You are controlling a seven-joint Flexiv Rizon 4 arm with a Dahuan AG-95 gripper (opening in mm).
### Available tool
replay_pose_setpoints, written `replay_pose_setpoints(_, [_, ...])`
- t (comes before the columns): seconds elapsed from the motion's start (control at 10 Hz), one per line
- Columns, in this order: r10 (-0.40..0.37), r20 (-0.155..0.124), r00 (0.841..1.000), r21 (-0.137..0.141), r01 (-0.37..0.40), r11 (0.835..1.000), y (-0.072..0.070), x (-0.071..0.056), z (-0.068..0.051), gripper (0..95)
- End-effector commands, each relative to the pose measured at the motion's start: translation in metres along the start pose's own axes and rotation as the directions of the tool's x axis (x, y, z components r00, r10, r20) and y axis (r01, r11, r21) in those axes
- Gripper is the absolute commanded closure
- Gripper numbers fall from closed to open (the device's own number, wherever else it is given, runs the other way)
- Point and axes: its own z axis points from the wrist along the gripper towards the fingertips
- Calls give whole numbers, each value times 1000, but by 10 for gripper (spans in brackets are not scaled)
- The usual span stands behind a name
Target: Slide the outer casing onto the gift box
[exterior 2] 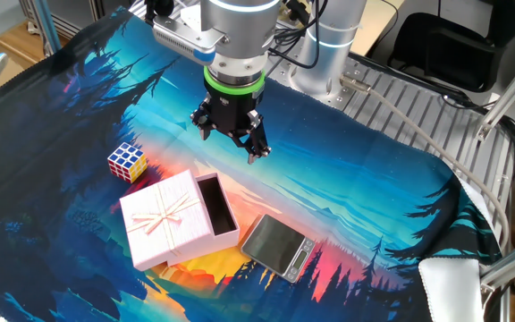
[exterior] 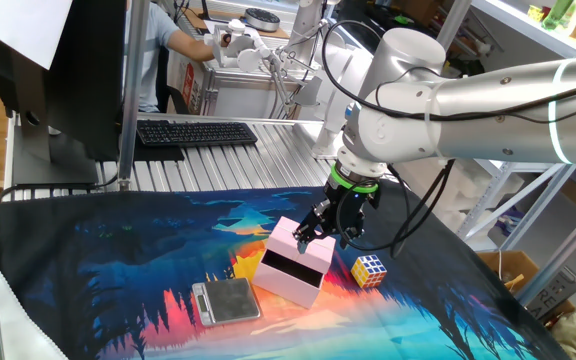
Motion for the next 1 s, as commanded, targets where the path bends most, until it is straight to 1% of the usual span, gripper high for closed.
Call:
replay_pose_setpoints(0.1, [199, 35, 979, 67, -201, 977, 0, 0, 0, 950])
replay_pose_setpoints(1.0, [201, 34, 979, 63, -203, 977, 0, -1, 3, 950])
